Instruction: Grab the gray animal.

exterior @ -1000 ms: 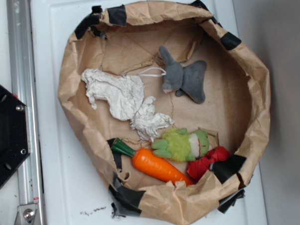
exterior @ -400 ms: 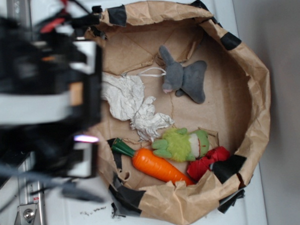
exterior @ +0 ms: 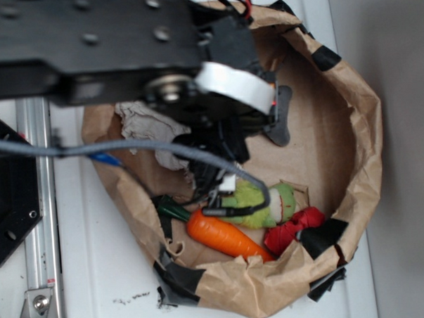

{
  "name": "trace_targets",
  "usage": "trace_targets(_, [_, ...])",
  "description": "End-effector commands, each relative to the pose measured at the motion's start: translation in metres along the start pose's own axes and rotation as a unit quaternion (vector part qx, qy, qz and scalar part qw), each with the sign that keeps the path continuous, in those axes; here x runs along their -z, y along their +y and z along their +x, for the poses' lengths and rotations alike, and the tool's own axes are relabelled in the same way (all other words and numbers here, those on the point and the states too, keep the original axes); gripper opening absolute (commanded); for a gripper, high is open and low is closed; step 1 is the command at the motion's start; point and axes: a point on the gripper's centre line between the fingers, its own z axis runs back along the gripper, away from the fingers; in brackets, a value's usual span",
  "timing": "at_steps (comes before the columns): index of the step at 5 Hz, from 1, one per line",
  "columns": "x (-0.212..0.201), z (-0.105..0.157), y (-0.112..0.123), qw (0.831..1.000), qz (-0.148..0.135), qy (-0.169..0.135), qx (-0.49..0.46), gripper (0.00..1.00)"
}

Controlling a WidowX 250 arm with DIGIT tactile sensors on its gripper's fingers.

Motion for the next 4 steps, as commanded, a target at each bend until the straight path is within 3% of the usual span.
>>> trace_targets(1, [0.062, 0.028, 0.006, 0.999, 0.049, 0.011, -0.012, 1.0])
trace_targets(2, [0.072, 0.035, 0.002, 0.998, 0.059, 0.025, -0.02, 1.0])
trace_targets(3, [0.072, 0.044, 0.004, 0.997, 0.06, 0.02, -0.036, 0.0])
trace_targets(4, [0.044, 0.052, 0.01, 0.997, 0.051, 0.009, -0.053, 0.0])
